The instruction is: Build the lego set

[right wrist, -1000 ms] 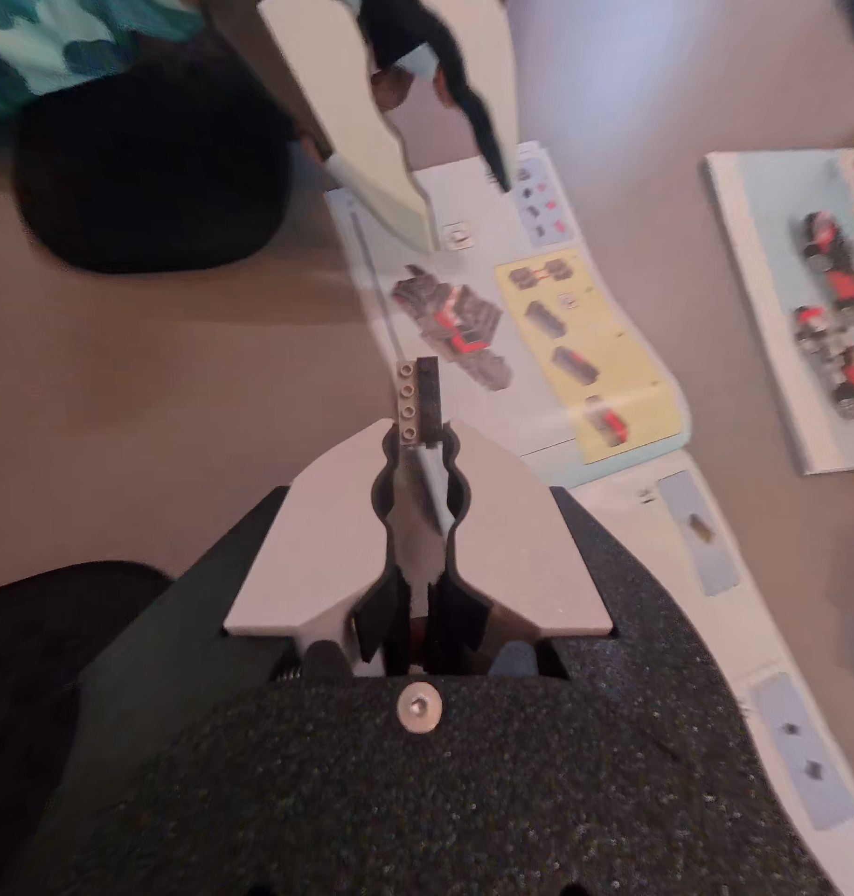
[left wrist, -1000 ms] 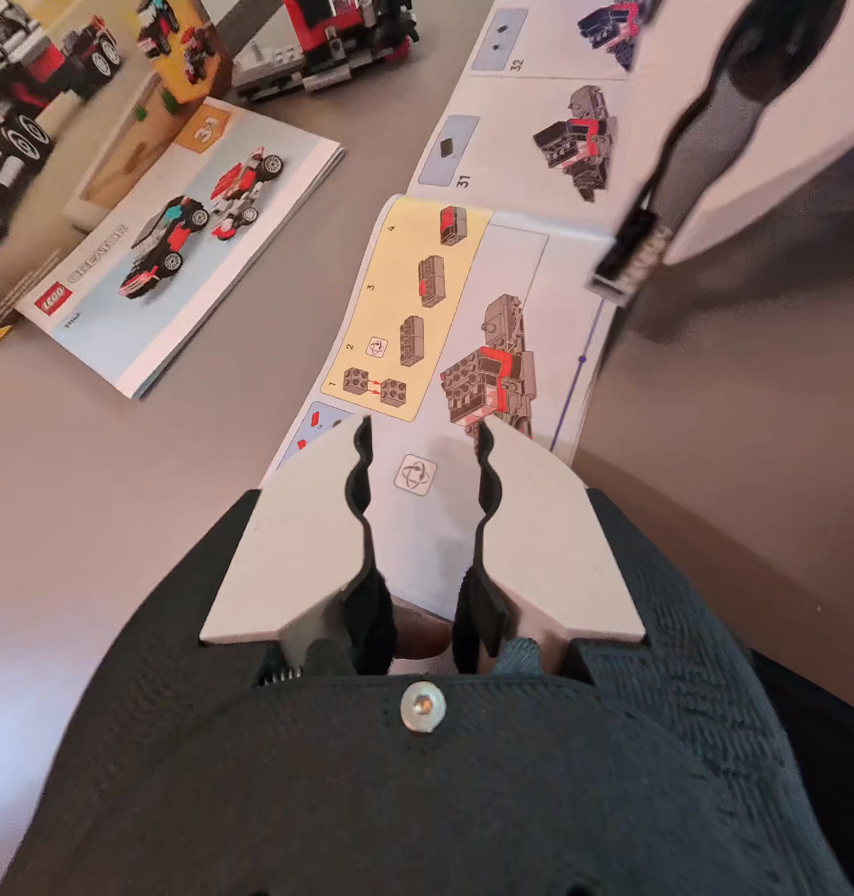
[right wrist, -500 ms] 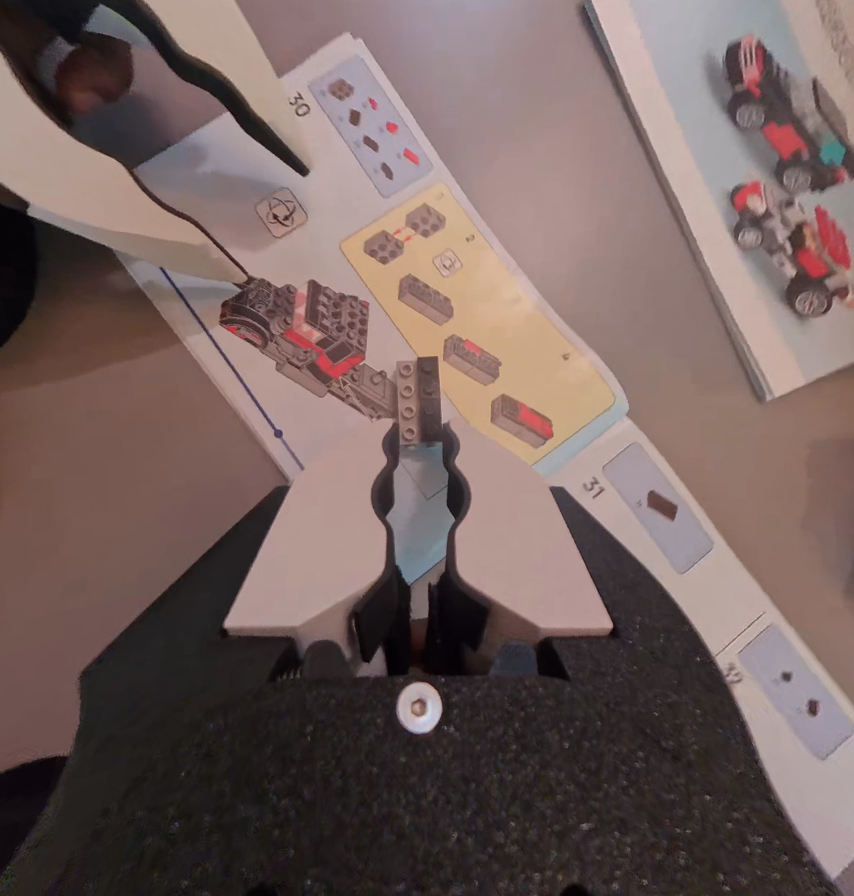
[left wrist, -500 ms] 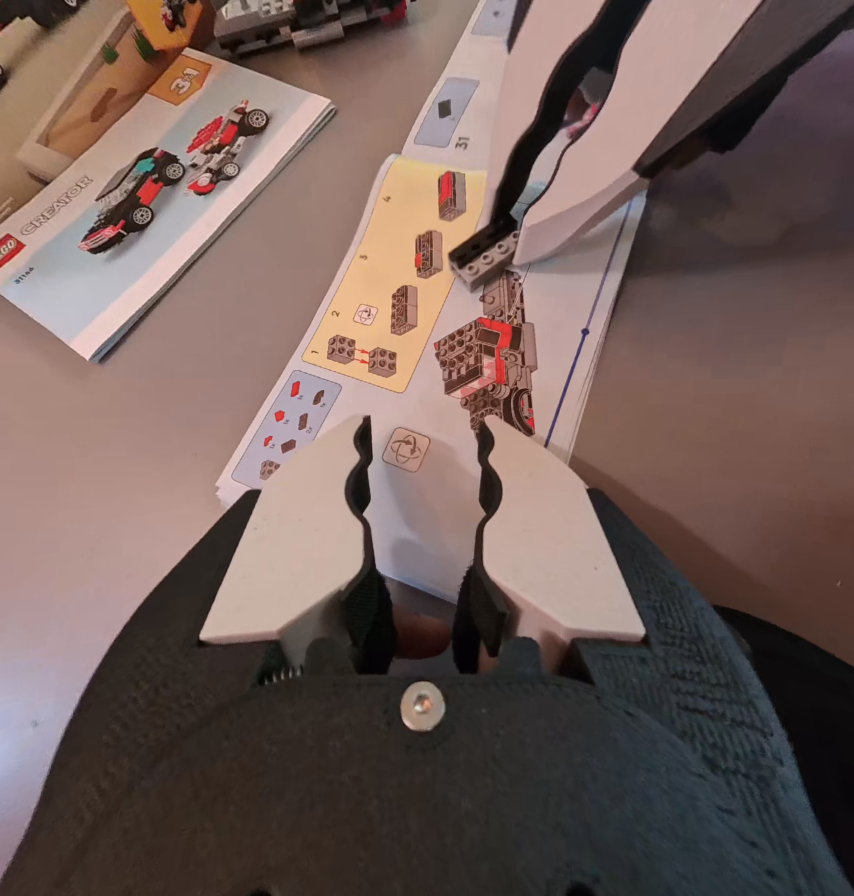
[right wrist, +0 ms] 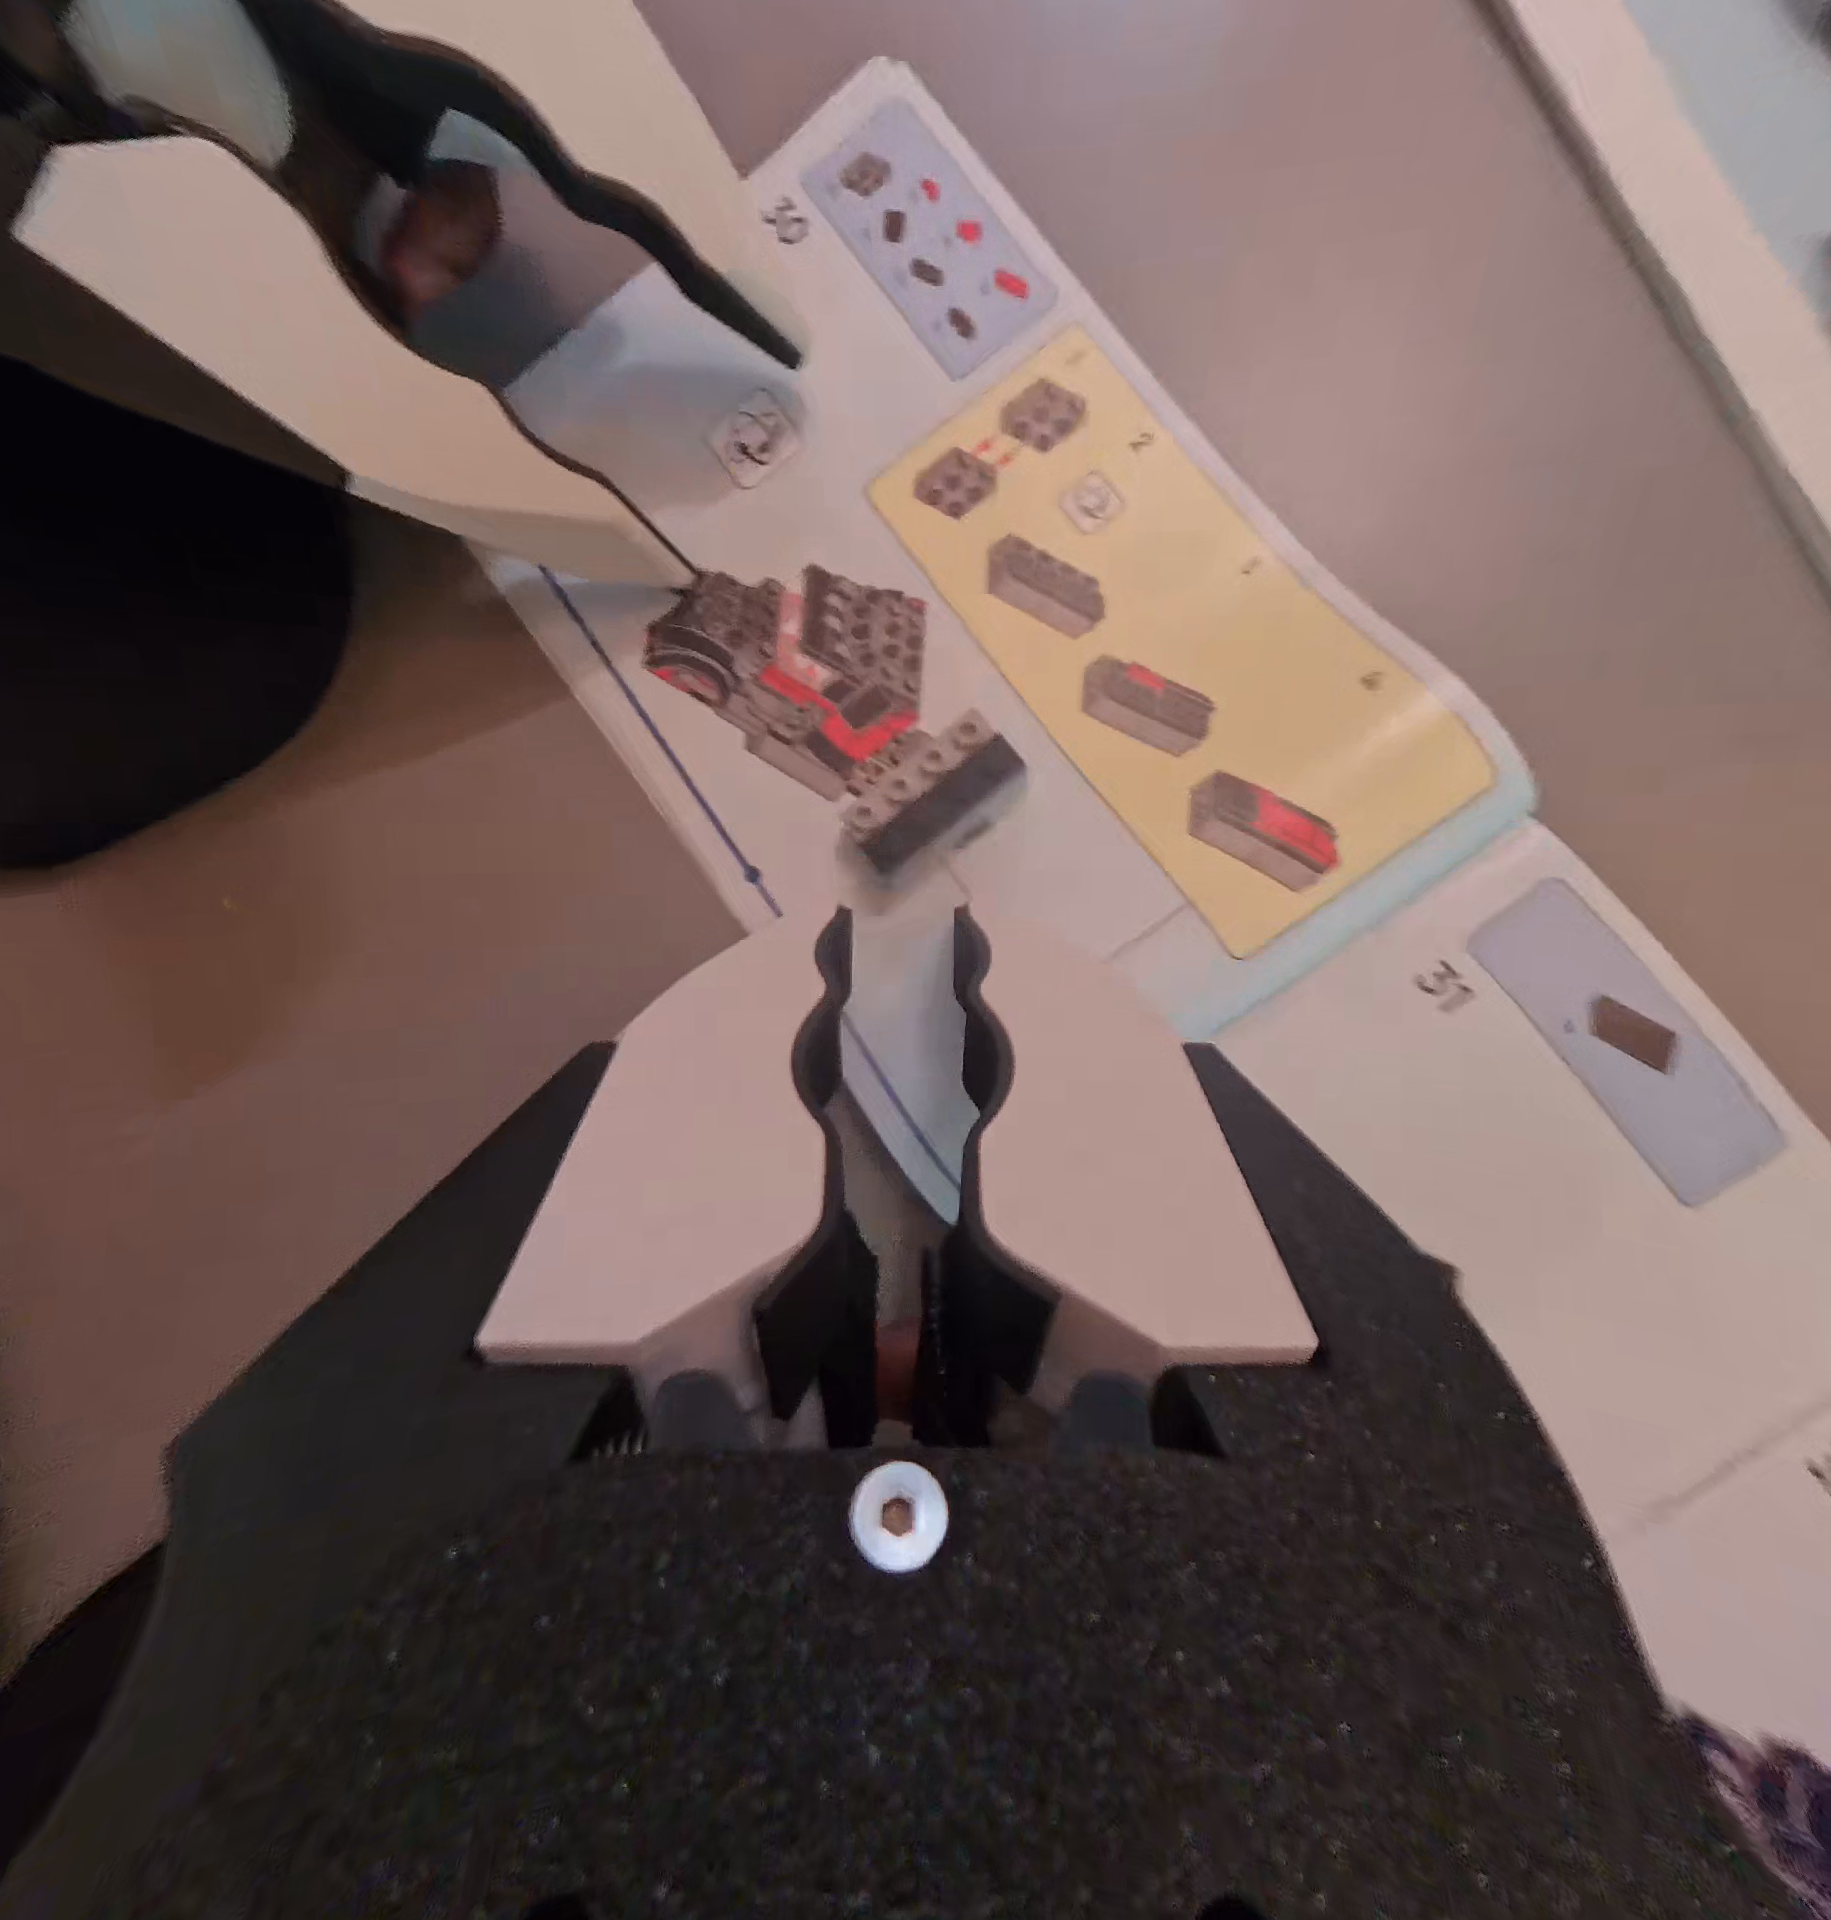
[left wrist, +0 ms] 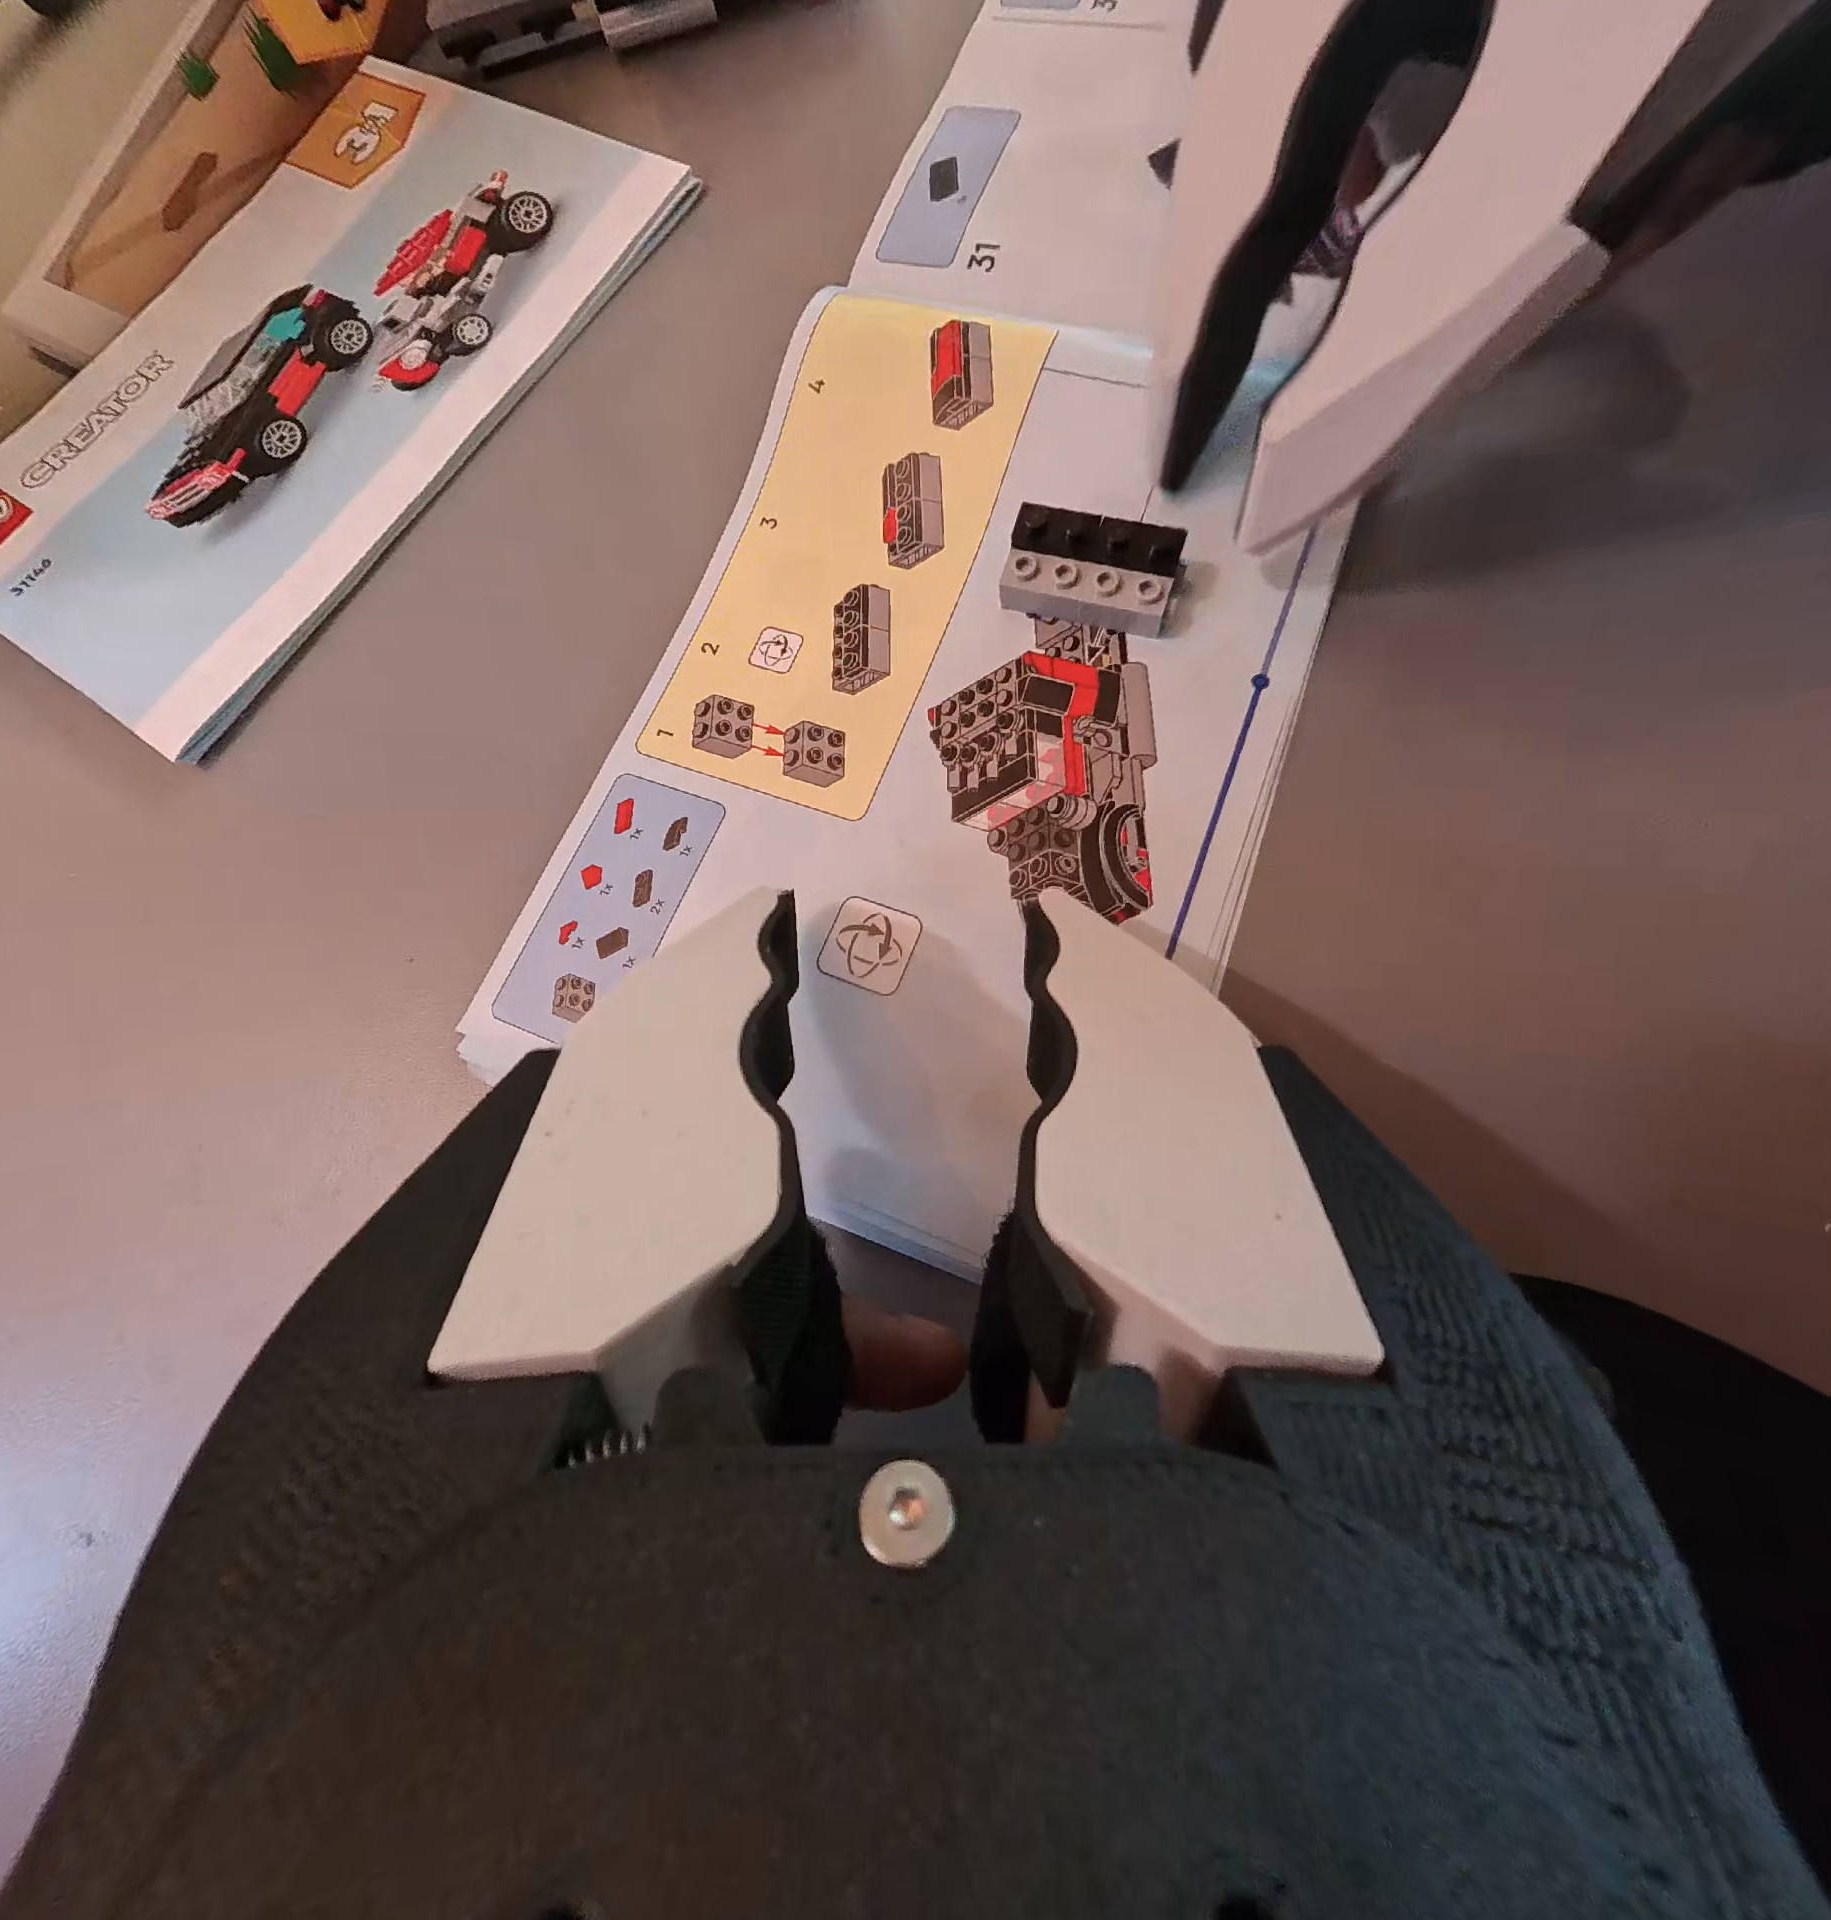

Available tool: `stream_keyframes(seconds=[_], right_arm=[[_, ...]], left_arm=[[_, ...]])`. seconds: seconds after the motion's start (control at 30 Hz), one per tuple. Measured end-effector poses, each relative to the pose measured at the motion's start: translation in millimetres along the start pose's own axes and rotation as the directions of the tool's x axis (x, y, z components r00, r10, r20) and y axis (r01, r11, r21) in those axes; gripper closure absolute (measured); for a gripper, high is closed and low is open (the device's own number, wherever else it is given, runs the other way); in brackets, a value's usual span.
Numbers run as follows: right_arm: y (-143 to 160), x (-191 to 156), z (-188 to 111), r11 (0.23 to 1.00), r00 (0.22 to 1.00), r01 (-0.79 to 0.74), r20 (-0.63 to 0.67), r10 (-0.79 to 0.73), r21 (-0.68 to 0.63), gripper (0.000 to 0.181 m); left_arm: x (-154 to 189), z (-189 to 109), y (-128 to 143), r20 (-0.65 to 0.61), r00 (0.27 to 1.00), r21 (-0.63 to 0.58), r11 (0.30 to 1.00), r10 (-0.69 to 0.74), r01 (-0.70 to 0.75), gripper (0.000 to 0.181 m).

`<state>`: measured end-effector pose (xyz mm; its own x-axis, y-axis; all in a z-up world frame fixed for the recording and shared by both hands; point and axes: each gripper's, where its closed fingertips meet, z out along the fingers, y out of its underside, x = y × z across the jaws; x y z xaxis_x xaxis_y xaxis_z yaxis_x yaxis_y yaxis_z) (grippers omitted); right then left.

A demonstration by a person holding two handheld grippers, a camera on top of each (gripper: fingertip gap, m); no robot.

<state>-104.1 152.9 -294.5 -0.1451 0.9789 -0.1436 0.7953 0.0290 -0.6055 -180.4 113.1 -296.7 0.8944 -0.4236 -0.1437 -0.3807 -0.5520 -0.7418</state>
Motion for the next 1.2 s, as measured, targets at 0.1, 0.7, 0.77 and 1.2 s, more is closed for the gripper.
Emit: stream_keyframes(seconds=[0.1, 0.7, 0.77, 1.2], right_arm=[[-3, -29, 7, 0.998, 0.989, 0.064, 0.131, -0.065, 0.011, 0.163], [-21, 1, 12, 0.852, 0.843, 0.475, 0.165, -0.512, 0.222, 0.145], [-20, 4, 13, 0.859, 0.854, 0.468, 0.142, -0.5, 0.208, 0.148], [-16, -11, -1, 0.993, 0.992, 0.117, -0.05, -0.116, 0.012, 0.133]], left_arm=[[0, 0, 0, 0.001, 1.0, -0.002, 1.0, 0.001, -0.001, 0.139], [2, 0, 1, -0.01, 1.0, -0.001, 1.0, 0.011, -0.011, 0.139], [2, 0, 1, -0.012, 1.0, -0.001, 1.0, 0.009, -0.009, 0.139], [2, 0, 1, -0.013, 1.0, -0.001, 1.0, 0.011, -0.011, 0.139]])
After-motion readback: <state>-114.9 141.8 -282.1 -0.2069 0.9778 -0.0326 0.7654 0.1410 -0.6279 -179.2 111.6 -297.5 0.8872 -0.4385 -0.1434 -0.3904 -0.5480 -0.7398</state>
